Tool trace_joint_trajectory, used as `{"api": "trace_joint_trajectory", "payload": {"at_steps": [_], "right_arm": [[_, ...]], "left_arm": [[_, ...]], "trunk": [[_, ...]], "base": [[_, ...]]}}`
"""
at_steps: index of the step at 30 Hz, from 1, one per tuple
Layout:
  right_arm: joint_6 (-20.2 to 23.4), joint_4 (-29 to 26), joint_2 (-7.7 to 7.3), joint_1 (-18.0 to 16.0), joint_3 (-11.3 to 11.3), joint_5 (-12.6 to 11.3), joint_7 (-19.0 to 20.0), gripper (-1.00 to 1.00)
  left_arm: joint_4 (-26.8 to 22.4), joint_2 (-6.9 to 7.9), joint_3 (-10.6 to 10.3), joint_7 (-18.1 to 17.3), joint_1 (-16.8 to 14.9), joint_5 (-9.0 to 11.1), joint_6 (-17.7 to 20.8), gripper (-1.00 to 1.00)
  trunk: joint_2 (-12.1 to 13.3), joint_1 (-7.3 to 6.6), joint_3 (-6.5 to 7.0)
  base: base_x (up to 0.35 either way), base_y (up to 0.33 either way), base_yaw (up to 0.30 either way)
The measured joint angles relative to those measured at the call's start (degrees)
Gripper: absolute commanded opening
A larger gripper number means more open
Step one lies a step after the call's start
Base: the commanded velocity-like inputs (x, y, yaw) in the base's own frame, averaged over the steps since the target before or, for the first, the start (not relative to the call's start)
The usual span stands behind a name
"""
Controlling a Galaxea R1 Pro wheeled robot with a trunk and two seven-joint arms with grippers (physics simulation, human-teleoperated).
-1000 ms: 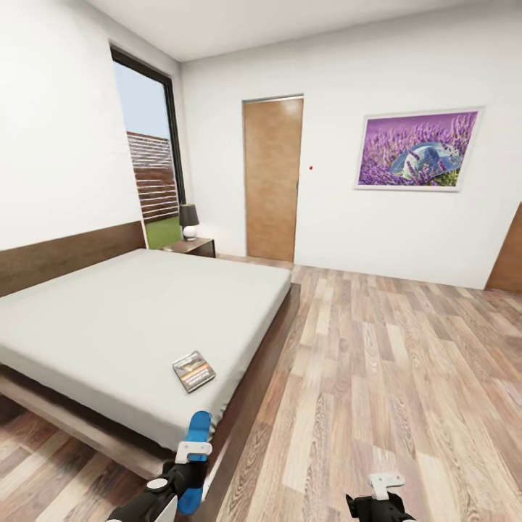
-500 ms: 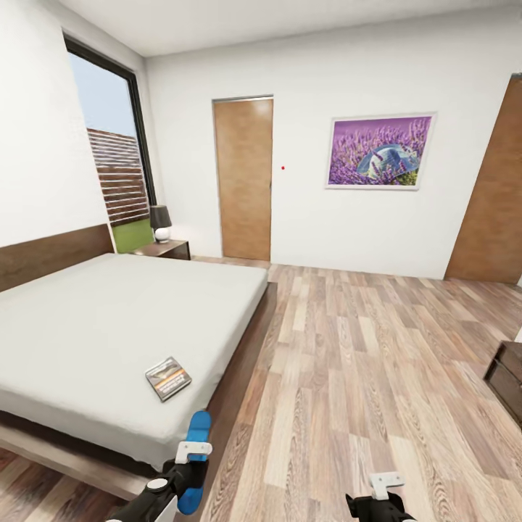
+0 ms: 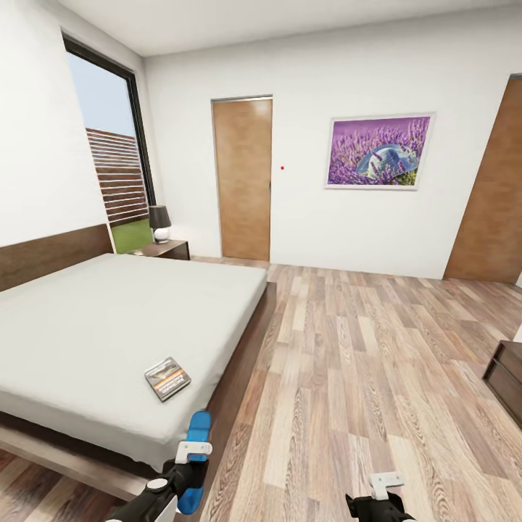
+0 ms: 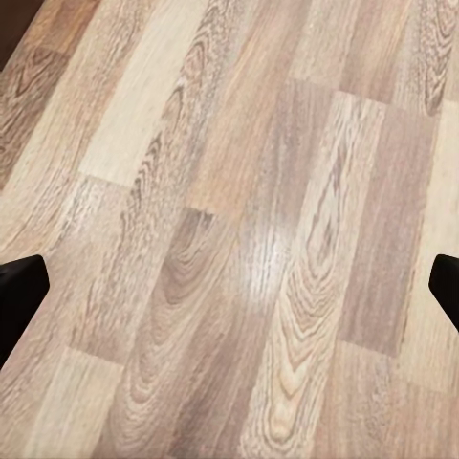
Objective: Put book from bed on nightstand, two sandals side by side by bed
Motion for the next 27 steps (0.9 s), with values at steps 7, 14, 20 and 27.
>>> {"api": "trace_joint_trajectory", "payload": {"at_steps": [7,14,20,27], "right_arm": [[0.13,0.03,0.01,-0.03,0.00,0.00,0.00,1.00],[0.07,-0.03,0.04,-0.01,0.04,0.00,0.01,1.00],[0.04,0.00,0.02,0.00,0.01,0.00,0.05,1.00],[0.03,0.03,0.01,0.00,0.00,0.00,0.08,1.00]], "left_arm": [[-0.01,0.00,0.00,0.06,0.00,0.00,-0.09,-1.00],[0.00,0.00,0.00,0.07,0.00,0.00,-0.15,-1.00],[0.01,0.00,0.00,0.07,0.00,-0.04,-0.17,-1.00],[0.00,0.00,0.01,0.12,0.00,-0.08,-0.17,-1.00]], "trunk": [[0.00,0.00,0.00],[0.00,0.00,0.00],[0.00,0.00,0.02],[0.00,0.00,0.23]], "base": [[0.000,0.000,0.000],[0.000,0.000,0.000],[0.000,0.000,-0.044],[0.000,0.000,-0.215]]}}
